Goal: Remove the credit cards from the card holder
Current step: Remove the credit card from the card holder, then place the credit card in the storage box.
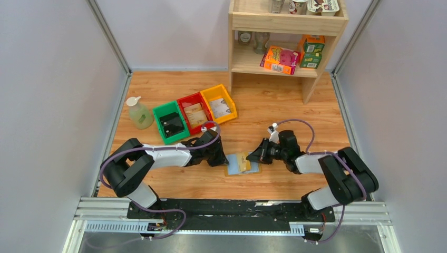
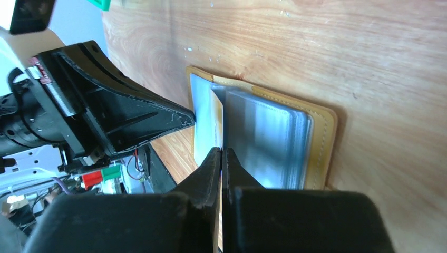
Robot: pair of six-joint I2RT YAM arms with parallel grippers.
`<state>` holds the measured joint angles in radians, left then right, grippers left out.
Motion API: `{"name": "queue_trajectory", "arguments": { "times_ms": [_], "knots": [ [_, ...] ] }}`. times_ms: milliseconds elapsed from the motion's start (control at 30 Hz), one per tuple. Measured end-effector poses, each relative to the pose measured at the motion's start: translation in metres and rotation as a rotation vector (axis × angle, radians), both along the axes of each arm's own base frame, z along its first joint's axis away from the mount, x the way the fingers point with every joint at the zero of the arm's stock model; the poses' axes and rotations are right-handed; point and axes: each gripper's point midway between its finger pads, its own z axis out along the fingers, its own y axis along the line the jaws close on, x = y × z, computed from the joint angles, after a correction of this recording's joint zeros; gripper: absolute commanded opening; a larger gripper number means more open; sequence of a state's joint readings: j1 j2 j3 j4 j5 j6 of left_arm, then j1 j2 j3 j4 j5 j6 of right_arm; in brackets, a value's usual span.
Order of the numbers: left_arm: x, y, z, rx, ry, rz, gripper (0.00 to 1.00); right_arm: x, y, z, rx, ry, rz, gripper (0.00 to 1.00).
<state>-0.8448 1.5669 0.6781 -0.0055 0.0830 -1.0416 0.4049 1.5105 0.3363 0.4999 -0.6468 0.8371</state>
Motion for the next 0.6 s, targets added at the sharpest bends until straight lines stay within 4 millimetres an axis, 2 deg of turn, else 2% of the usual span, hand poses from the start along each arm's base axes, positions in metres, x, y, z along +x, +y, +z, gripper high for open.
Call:
{"name": "queue_trajectory", "arguments": {
  "times_ms": [133, 200, 233, 267, 333, 367, 433, 467, 600],
  "knots": [
    [0.0, 0.0, 0.001, -0.002, -0.005, -0.002, 0.01, 0.002, -0.011, 0.015, -0.022, -0.05, -0.048, 0.0],
    [0.001, 0.0, 0.002, 0.002, -0.014, -0.009, 0.17, 0.004, -0.016, 0.026, -0.029, -0.089, -0.079, 0.0],
    [0.001, 0.002, 0.002, 0.009, -0.02, -0.014, 0.22, 0.005, -0.018, 0.033, -0.029, -0.11, -0.096, 0.0],
    [0.001, 0.004, 0.003, 0.021, -0.028, -0.021, 0.34, 0.005, -0.021, 0.041, -0.024, -0.136, -0.113, 0.0],
    [0.0, 0.009, 0.006, 0.038, -0.043, -0.031, 0.51, 0.004, -0.025, 0.058, -0.008, -0.183, -0.147, 0.0],
    [0.0, 0.011, 0.011, 0.04, -0.057, -0.035, 0.56, 0.005, -0.027, 0.069, 0.004, -0.214, -0.168, 0.0],
    [0.003, 0.012, 0.026, 0.023, -0.099, -0.039, 0.68, 0.006, -0.032, 0.092, 0.037, -0.273, -0.213, 0.0],
    [0.005, 0.011, 0.037, 0.002, -0.126, -0.037, 0.79, 0.006, -0.034, 0.102, 0.054, -0.3, -0.231, 0.0],
    [0.015, 0.003, 0.094, -0.133, -0.27, -0.021, 0.79, 0.004, -0.047, 0.144, 0.138, -0.387, -0.339, 0.0]
  ]
}}
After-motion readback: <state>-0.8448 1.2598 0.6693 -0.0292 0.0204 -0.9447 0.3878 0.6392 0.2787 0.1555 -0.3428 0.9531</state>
